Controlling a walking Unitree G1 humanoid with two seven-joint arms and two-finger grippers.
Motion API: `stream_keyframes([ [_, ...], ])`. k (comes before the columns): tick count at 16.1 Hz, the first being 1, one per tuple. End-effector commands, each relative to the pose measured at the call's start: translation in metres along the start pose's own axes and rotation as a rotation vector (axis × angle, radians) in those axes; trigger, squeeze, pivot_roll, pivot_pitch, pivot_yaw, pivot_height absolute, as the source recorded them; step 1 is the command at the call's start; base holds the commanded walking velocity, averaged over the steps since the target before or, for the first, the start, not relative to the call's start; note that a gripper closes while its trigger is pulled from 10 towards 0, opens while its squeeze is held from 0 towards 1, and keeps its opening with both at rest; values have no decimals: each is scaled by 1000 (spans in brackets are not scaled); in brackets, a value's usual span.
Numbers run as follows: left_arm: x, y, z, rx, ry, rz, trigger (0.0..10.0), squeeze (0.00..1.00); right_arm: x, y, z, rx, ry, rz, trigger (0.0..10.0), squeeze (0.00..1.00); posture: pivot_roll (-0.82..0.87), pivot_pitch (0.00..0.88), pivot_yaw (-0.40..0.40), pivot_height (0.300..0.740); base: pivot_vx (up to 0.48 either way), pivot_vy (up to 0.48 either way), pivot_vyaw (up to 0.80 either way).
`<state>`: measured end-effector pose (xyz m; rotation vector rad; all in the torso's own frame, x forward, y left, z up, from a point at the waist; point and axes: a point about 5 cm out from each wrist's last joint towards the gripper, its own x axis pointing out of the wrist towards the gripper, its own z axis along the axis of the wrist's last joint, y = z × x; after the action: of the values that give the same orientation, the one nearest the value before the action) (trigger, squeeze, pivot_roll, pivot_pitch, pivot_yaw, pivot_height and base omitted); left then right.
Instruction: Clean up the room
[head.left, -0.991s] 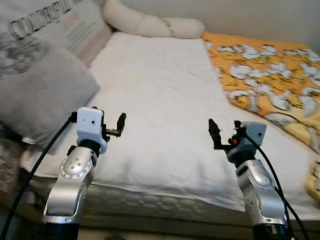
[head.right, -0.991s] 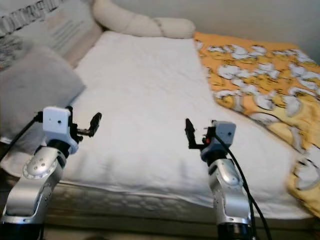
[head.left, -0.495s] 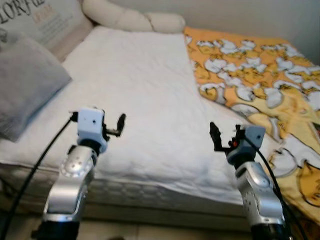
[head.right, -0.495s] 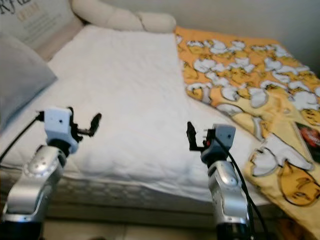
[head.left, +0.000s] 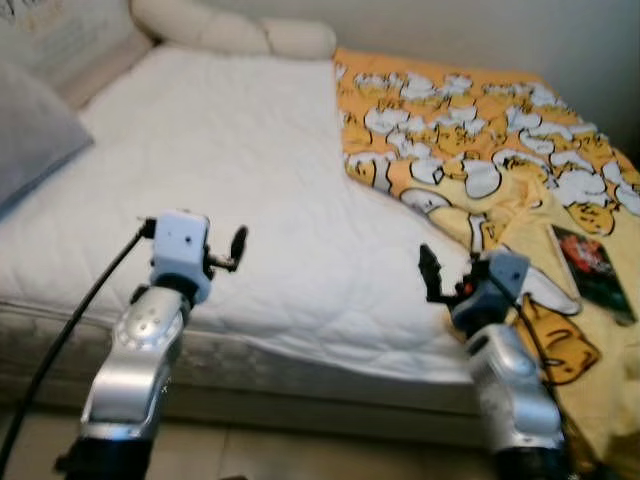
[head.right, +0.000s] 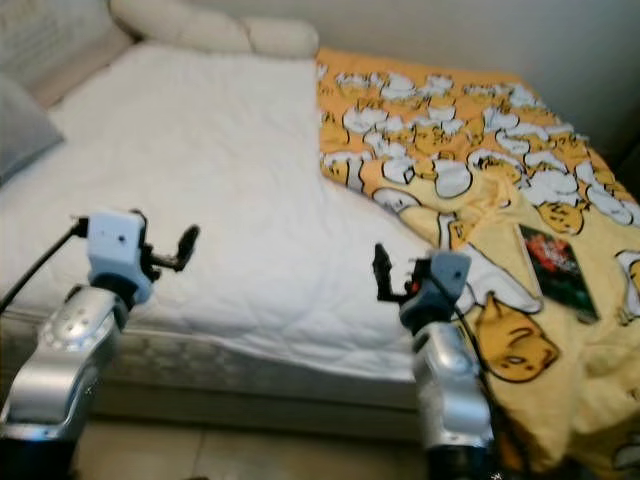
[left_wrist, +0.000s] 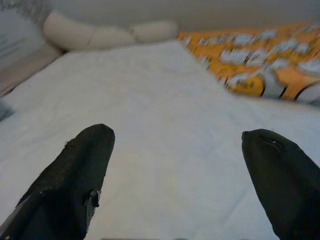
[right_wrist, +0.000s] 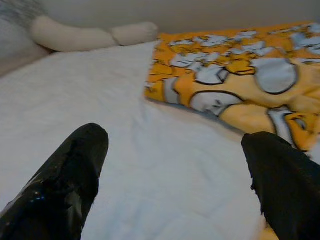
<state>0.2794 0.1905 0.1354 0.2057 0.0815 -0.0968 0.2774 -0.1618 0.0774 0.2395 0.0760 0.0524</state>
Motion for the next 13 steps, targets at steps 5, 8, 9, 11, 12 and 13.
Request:
stream_keyframes([
  [5,5,9,15,27,-14,-4,10000,1000,13,15,8,41,-51,22,10000,1000,43,0,20,740,0,-418,0],
  [8,7,6,14,12,-9,-9,10000,1000,17,22,12,51,-67,60,10000,1000,27,0,21,740,0,-416,394],
  [9,7,5,13,1,-6,-6,10000,1000,18,23,12,54,-62,65,10000,1000,22,0,21,740,0,-416,613],
  [11,8,4,8,-24,3,10,10000,1000,19,23,11,47,-51,71,10000,1000,13,0,10,740,0,-418,588],
  [12,8,4,5,-26,9,25,10000,1000,19,22,10,33,-44,65,10000,1000,12,0,9,740,0,-412,531],
  [13,8,3,3,-28,14,24,10000,1000,20,20,11,40,-43,63,10000,1000,12,0,9,740,0,-420,488],
])
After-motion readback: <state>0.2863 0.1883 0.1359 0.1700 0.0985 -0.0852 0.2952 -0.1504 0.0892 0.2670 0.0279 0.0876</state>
